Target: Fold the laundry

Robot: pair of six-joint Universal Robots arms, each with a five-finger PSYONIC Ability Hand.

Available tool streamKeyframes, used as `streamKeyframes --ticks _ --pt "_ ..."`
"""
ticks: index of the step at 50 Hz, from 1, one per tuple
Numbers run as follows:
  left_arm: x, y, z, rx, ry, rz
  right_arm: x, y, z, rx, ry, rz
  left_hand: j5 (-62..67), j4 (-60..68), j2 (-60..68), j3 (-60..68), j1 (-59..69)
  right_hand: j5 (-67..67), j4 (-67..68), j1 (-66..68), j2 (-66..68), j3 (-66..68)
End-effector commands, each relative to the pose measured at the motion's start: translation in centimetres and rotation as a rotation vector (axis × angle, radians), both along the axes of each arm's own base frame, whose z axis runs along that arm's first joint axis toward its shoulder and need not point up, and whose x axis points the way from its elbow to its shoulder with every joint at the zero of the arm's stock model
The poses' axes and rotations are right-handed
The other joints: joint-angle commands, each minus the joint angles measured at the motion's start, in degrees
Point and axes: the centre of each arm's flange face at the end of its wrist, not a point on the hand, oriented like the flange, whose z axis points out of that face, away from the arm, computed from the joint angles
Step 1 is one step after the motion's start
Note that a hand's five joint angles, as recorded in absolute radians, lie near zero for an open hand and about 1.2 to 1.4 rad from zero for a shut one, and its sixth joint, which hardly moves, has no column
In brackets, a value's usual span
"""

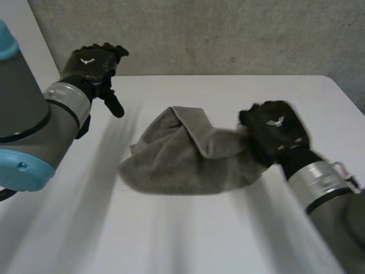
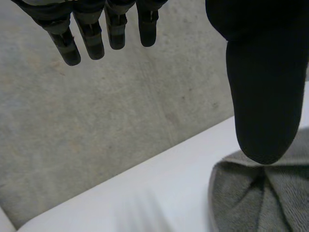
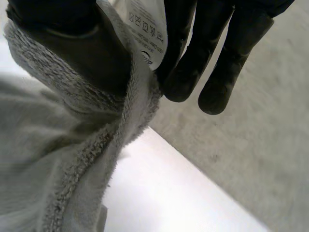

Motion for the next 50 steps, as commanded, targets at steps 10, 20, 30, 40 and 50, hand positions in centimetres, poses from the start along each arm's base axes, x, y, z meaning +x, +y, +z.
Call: streamKeyframes --ticks 10,20,30,40,50 --pt "-3.8 -3.3 -6.9 0.02 0.0 -0.193 -8.0 -3.3 -0.1 0.466 -0.205 0.017 0.06 1.94 1.86 1.77 1.63 3.21 3.4 3.82 3.77 3.45" --pt "-5.2 -5.5 -11.3 0.023 -0.089 -0.222 -12.8 -4.6 0.3 0.533 -0.335 0.018 0.56 2.45 2.36 2.27 2.13 3.21 3.4 3.82 3.77 3.45" --pt "-6.3 -7.4 -14.7 0.016 -0.147 -0.221 -13.4 -4.6 0.4 0.531 -0.36 0.057 1.91 3.8 3.71 3.62 3.48 3.21 3.4 3.82 3.77 3.45" --pt "-6.9 -8.6 -16.8 0.032 -0.157 -0.232 -13.3 -4.4 0.2 0.528 -0.349 0.064 12.67 14.56 14.47 14.39 14.25 3.21 3.4 3.82 3.77 3.45" --pt "-7.4 -9.3 -18.5 0.031 -0.156 -0.241 -13.5 -4.9 0.5 0.504 -0.332 0.059 50.13 52.02 51.93 51.84 51.7 3.21 3.4 3.82 3.77 3.45"
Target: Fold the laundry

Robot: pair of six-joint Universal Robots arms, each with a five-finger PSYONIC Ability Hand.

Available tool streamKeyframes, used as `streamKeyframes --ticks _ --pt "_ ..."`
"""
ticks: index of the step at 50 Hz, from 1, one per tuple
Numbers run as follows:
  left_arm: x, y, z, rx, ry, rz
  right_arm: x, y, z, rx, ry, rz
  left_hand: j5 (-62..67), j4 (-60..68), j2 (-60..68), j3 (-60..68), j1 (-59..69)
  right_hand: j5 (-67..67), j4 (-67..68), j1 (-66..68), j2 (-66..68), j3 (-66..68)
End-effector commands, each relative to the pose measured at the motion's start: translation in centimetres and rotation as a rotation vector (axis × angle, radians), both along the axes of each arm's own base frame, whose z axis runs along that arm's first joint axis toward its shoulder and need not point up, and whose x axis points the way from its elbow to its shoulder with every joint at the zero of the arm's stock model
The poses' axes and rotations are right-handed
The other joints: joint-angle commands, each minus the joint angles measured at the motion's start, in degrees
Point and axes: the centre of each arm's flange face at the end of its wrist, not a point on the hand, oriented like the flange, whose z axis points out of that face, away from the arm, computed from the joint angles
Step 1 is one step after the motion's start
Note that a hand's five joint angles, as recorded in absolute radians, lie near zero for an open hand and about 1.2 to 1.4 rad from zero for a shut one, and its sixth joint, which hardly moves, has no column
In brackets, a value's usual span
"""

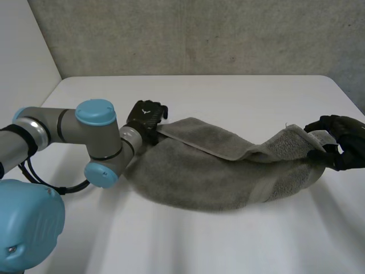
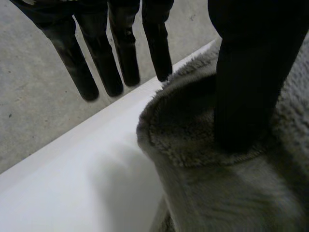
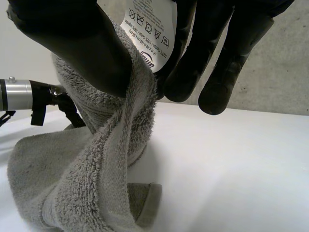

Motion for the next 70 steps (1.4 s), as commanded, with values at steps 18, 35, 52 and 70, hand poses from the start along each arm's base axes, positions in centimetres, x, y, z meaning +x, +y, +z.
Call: streamKeyframes --ticks 18,35,52,70 --pt "2.2 1.0 11.1 -0.206 0.012 0.092 1.2 -3.7 4.6 -0.177 0.171 -0.145 44.63 44.64 44.64 44.67 44.08 3.21 3.4 3.79 3.77 3.36" --pt "8.5 9.7 18.8 -0.237 -0.129 0.124 9.7 -2.9 7.8 -0.417 0.578 -0.099 44.63 44.64 44.64 44.67 44.08 3.21 3.4 3.79 3.77 3.36" --pt "11.3 11.0 7.8 -0.027 -0.588 0.046 12.6 -1.8 -1.7 -0.249 1.016 0.195 44.63 44.64 44.64 44.67 44.08 3.21 3.4 3.79 3.77 3.36" --pt "9.7 0.2 31.7 -0.787 0.216 0.481 15.0 -10.0 20.8 -1.212 0.247 -0.448 44.63 44.64 44.64 44.67 44.08 3.21 3.4 3.79 3.77 3.36"
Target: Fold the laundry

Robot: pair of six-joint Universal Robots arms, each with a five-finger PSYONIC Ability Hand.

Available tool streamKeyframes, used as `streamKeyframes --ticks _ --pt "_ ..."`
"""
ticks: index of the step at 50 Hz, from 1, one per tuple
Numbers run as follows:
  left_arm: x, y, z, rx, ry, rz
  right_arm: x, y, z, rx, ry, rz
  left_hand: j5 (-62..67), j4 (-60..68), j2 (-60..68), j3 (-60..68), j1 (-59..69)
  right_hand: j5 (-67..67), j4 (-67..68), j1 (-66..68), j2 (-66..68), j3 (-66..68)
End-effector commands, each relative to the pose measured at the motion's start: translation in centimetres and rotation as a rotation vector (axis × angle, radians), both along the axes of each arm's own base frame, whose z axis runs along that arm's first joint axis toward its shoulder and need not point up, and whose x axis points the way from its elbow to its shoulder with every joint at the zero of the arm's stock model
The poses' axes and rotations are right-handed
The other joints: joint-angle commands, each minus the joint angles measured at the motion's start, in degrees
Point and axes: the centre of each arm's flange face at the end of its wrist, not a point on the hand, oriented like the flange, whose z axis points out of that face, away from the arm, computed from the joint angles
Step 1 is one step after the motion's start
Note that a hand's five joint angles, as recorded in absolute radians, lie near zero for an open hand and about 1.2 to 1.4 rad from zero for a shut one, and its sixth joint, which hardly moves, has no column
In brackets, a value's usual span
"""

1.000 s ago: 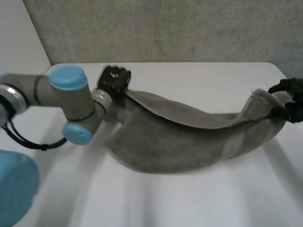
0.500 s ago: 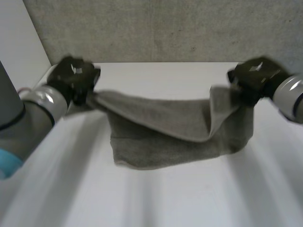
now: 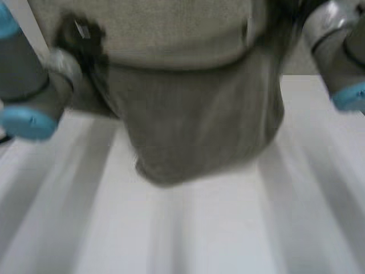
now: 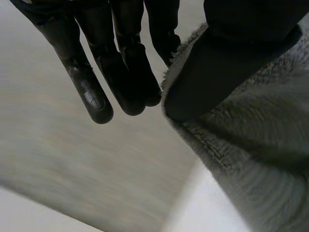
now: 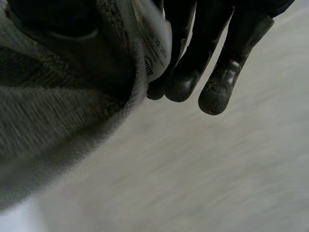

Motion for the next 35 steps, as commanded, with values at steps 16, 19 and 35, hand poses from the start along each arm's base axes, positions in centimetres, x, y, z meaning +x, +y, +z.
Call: streamKeyframes --ticks 16,19,35 --pt "1.9 3.8 -7.8 0.237 0.283 -0.049 -1.9 4.7 -15.1 0.618 0.094 0.18 11.53 10.19 10.28 10.27 12.13 3.2 3.32 3.6 3.24 3.08" --pt "2.2 5.5 -11.8 0.343 0.239 -0.062 -2.0 5.3 -18.9 0.667 0.157 0.172 11.53 10.19 10.28 10.27 12.13 3.2 3.32 3.6 3.24 3.08" --pt "3.3 9.3 -16.7 0.433 0.062 -0.049 -3.5 6.6 -23.2 0.753 0.191 0.142 11.53 10.19 10.28 10.27 12.13 -28.03 -27.91 -27.62 -27.98 -28.15"
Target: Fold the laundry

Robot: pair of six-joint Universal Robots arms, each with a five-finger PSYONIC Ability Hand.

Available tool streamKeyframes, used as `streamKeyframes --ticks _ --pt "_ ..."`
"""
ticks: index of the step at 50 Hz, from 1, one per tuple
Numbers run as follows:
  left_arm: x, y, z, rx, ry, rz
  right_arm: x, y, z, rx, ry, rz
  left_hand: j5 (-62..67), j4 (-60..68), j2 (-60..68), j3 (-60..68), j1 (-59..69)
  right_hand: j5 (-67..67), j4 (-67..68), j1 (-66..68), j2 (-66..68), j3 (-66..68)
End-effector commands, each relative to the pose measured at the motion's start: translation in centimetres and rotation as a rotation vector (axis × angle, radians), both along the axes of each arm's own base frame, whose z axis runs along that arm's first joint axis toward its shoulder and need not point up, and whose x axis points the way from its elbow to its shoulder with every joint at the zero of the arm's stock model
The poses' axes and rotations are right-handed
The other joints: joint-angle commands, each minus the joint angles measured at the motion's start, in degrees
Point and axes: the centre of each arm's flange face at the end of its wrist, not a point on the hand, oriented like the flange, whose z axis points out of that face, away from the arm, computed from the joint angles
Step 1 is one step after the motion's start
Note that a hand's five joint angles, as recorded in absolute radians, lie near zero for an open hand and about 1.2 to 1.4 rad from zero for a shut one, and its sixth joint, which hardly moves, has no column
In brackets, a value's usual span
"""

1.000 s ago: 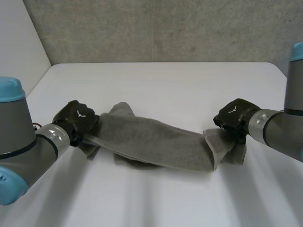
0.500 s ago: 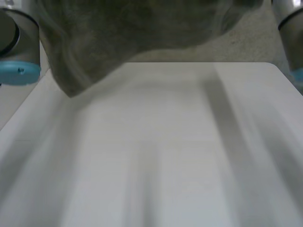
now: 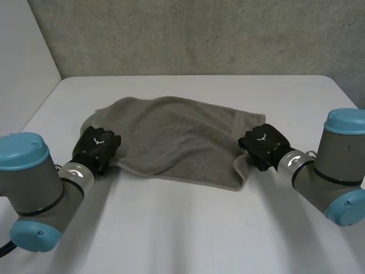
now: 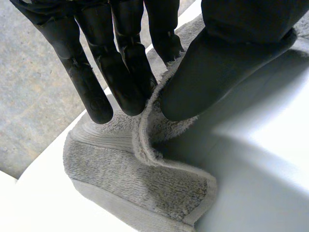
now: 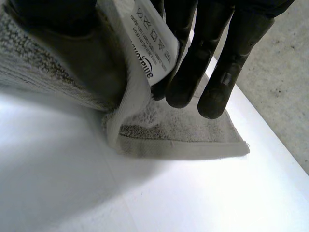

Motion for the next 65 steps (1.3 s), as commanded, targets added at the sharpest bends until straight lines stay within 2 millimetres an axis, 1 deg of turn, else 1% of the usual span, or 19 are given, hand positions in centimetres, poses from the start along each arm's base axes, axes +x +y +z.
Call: streamKeyframes --ticks 1,2,4,9,15,25,33,34,36,37,39,41,45,47,48,50,52,57,65 --pt "0.0 -0.1 1.0 -0.032 -0.002 -0.001 -0.9 0.8 1.3 -0.014 -0.018 -0.024 11.15 10.19 10.24 10.24 11.85 -26.47 -26.2 -26.15 -25.9 -26.19" --pt "0.0 -0.1 1.0 -0.032 -0.002 -0.001 -0.9 0.8 1.3 -0.014 -0.018 -0.024 11.15 10.19 10.24 10.24 11.85 -26.54 -26.28 -26.22 -25.97 -26.27" --pt "-0.1 -0.2 1.1 -0.037 0.002 0.0 -0.9 1.5 1.3 -0.037 -0.025 -0.02 11.15 10.19 10.24 10.24 11.85 -38.43 -38.16 -38.11 -37.86 -38.15" --pt "0.0 -0.1 0.9 -0.029 0.001 0.0 -1.3 2.7 1.5 -0.107 -0.034 -0.009 11.15 10.19 10.24 10.24 11.85 -44.53 -44.26 -44.21 -43.96 -44.25" --pt "0.0 -0.1 0.9 -0.029 0.001 0.0 -1.0 3.9 0.6 -0.134 -0.028 0.042 11.15 10.19 10.24 10.24 11.85 -44.54 -44.27 -44.22 -43.97 -44.27" --pt "0.0 -0.1 0.9 -0.029 0.001 0.002 -1.5 7.1 -1.8 -0.249 0.148 0.197 11.15 10.19 10.24 10.24 11.85 -41.52 -41.25 -41.2 -40.95 -41.24" --pt "0.0 -0.1 0.9 -0.029 0.001 0.002 -1.6 7.8 -3.2 -0.332 0.22 0.231 11.15 10.19 10.24 10.24 11.85 -32.63 -32.37 -32.32 -32.06 -32.36" --pt "0.0 -0.1 0.9 -0.029 0.001 0.002 -1.6 7.8 -3.2 -0.332 0.22 0.231 11.15 10.19 10.24 10.24 11.85 -32.6 -32.33 -32.28 -32.03 -32.32" --pt "0.0 -0.1 0.9 -0.029 0.001 0.002 -1.6 7.6 -3.1 -0.385 0.246 0.232 11.15 10.19 10.24 10.24 11.85 -17.54 -17.27 -17.22 -16.97 -17.26" --pt "0.0 -0.1 0.9 -0.029 0.001 0.002 -1.6 7.6 -3.1 -0.385 0.246 0.232 11.15 10.19 10.24 10.24 11.85 -17.46 -17.19 -17.14 -16.89 -17.18" --pt "0.0 -0.1 0.9 -0.029 0.001 0.002 -1.5 7.5 -2.7 -0.416 0.25 0.232 11.15 10.19 10.24 10.24 11.85 5.62 5.89 5.94 6.19 5.89" --pt "0.0 -0.1 0.8 -0.027 0.001 0.002 -1.6 7.4 -2.4 -0.421 0.236 0.224 11.15 10.19 10.24 10.24 11.85 11.86 12.12 12.17 12.43 12.13" --pt "0.1 -0.1 0.9 -0.027 0.001 0.003 -2.0 6.7 -1.4 -0.43 0.195 0.178 11.15 10.19 10.24 10.24 11.85 11.92 12.18 12.24 12.49 12.19" --pt "0.1 -0.1 0.8 -0.026 0.0 0.003 -3.4 5.1 0.3 -0.394 0.096 0.074 11.15 10.19 10.24 10.24 11.85 11.92 12.18 12.24 12.49 12.19" --pt "0.1 -0.1 0.7 -0.024 0.0 0.003 -3.4 5.1 0.3 -0.393 0.095 0.073 11.15 10.19 10.24 10.24 11.85 11.92 12.18 12.24 12.49 12.19" --pt "0.1 -0.1 0.6 -0.022 -0.002 0.003 -4.2 4.3 1.3 -0.359 0.007 0.007 11.15 10.19 10.24 10.24 11.85 11.92 12.18 12.24 12.49 12.19" --pt "0.1 -0.2 0.6 -0.023 -0.004 0.004 -5.6 3.0 3.0 -0.255 -0.187 -0.128 9.51 8.55 8.6 8.6 10.2 11.92 12.18 12.24 12.49 12.19" --pt "0.1 -0.4 0.4 -0.046 -0.007 0.004 -6.9 2.4 3.4 -0.017 -0.373 -0.258 -6.66 -7.62 -7.56 -7.57 -5.96 11.92 12.18 12.24 12.49 12.19" --pt "0.1 -0.8 -0.5 -0.086 -0.032 -0.001 -9.3 1.3 3.0 0.173 -0.421 -0.391 -25.5 -26.46 -26.4 -26.41 -24.8 11.92 12.18 12.24 12.49 12.19"
